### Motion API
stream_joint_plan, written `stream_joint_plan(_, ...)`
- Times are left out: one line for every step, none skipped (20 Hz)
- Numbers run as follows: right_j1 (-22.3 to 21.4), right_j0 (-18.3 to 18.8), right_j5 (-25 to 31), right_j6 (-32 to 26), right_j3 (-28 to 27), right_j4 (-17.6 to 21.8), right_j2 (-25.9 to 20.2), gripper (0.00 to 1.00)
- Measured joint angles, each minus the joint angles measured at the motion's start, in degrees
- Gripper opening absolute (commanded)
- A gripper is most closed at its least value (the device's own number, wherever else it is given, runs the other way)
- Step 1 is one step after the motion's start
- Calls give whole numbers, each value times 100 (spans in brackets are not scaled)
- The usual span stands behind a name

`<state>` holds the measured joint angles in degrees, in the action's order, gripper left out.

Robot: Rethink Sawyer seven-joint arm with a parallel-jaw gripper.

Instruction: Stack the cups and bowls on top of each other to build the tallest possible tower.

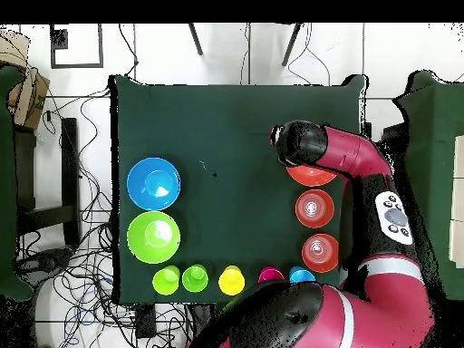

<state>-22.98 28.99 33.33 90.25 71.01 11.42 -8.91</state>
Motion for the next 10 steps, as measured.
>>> stream_joint_plan(4,-8,-13,0,0,1,1,100)
stream_joint_plan(6,-12,-21,0,-1,0,2,100)
stream_joint_plan(9,-16,-33,0,-1,0,2,100)
stream_joint_plan(21,-27,-77,0,0,0,5,100)
stream_joint_plan(28,-30,-96,0,-1,0,5,100)
stream_joint_plan(32,-31,-107,0,-1,0,5,100)
stream_joint_plan(55,-33,-150,0,-1,0,5,100)
stream_joint_plan(76,-33,-174,0,-2,0,5,100)
stream_joint_plan(97,-32,-192,0,-2,-1,6,100)
stream_joint_plan(117,-31,-209,0,-3,-1,7,100)
